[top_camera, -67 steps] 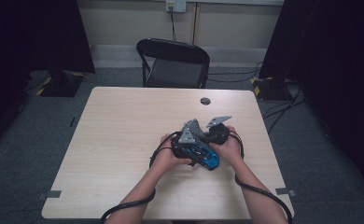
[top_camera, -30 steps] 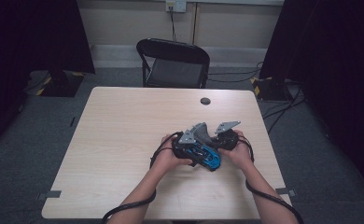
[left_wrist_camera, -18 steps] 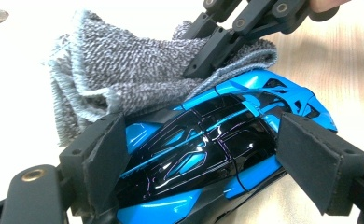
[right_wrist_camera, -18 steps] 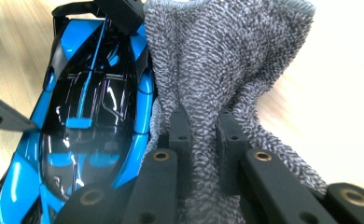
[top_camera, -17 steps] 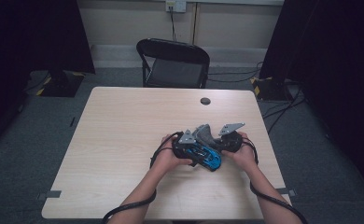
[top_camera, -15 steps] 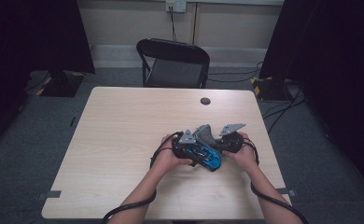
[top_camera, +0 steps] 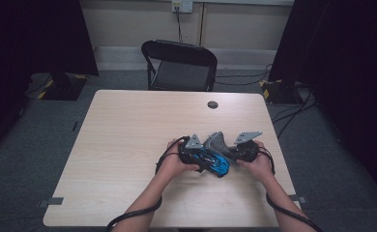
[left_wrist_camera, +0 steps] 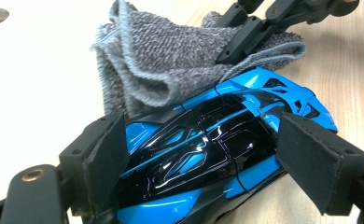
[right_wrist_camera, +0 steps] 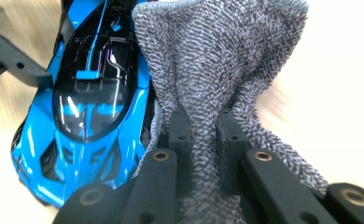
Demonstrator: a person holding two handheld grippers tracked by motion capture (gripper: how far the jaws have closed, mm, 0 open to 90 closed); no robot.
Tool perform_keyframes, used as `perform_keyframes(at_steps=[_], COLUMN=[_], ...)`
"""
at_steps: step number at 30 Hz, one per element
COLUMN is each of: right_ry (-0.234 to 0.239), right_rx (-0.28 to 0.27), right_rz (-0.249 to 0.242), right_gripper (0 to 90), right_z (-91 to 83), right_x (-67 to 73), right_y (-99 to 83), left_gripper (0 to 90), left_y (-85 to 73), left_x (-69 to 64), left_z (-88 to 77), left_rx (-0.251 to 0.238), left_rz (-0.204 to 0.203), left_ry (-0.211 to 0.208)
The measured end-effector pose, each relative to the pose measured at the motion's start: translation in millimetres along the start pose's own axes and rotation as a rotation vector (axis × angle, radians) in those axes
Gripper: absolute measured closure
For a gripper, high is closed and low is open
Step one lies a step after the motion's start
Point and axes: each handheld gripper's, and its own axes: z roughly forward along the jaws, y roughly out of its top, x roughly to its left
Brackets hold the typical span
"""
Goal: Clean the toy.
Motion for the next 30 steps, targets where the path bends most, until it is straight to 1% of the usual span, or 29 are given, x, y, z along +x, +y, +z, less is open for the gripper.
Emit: perform_keyframes(at_steps=[5, 14, 20, 26, 30], right_ry=[0.0, -0.005, -0.002, -0.007, -0.002], right_rx=[-0.006, -0.011, -0.022, -0.017, -0.02], right_rz=[0.015, 0.015, 0.027, 0.033, 0.037], right_gripper=[80.0, 79.9, 79.8, 79.8, 79.8], right_z=[-5.1, -14.2, -20.2, -25.9, -30.6], right_x=[0.7, 2.0, 3.2, 4.5, 4.9], right_y=[-5.6, -14.8, -22.1, -26.8, -31.8], left_gripper=[16.5, 16.6, 16.5, 16.5, 16.6], left_y=[0.3, 0.7, 1.3, 0.8, 0.8], left_x=[-0.3, -0.1, -0.7, -0.6, -0.5], left_z=[0.0, 0.2, 0.5, 0.4, 0.4], left_rx=[0.003, 0.003, 0.007, 0.004, 0.004], left_rz=[-0.002, 0.003, 0.002, 0.001, 0.003], left_ry=[0.0, 0.001, 0.0, 0.0, 0.0])
